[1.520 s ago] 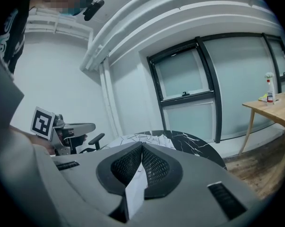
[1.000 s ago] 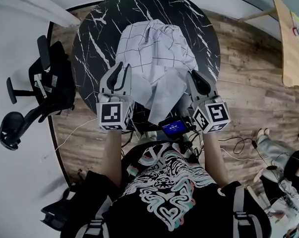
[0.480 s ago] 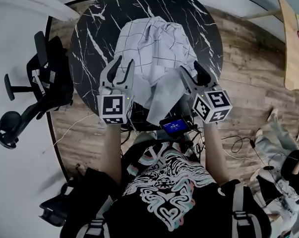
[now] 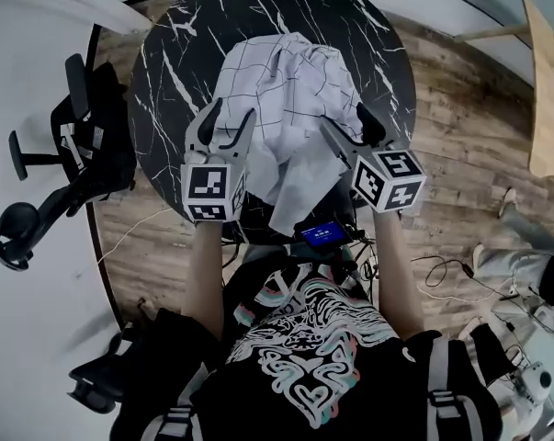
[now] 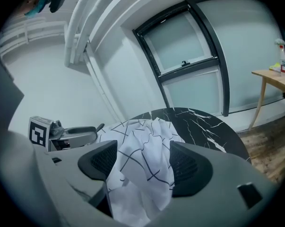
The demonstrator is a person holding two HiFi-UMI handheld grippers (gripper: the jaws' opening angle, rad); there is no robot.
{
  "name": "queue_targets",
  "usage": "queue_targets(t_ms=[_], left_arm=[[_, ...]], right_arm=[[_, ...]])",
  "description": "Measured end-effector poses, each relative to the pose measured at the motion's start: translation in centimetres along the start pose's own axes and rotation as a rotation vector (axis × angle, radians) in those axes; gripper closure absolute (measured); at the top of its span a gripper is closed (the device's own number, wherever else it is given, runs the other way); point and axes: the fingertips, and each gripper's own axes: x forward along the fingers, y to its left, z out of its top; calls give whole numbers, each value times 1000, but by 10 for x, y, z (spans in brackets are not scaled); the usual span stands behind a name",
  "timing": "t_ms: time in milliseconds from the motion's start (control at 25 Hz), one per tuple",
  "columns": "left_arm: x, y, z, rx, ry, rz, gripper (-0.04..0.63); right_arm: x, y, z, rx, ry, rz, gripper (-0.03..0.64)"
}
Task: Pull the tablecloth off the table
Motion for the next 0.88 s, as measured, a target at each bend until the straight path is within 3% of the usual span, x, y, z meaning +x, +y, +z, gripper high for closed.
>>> queue_targets(t_ms=[280,480,880], left_arm=[[14,2,-11,-14,55,-15,314],[23,1,-22,-46,100,-49,305],[37,2,-36,-21,149,-43,284]], right_arm=[[19,-11,0,5,54,-8,284],[30,-21,-8,34,71,-35,202],[47,-39,-39,128,157,-23,176]])
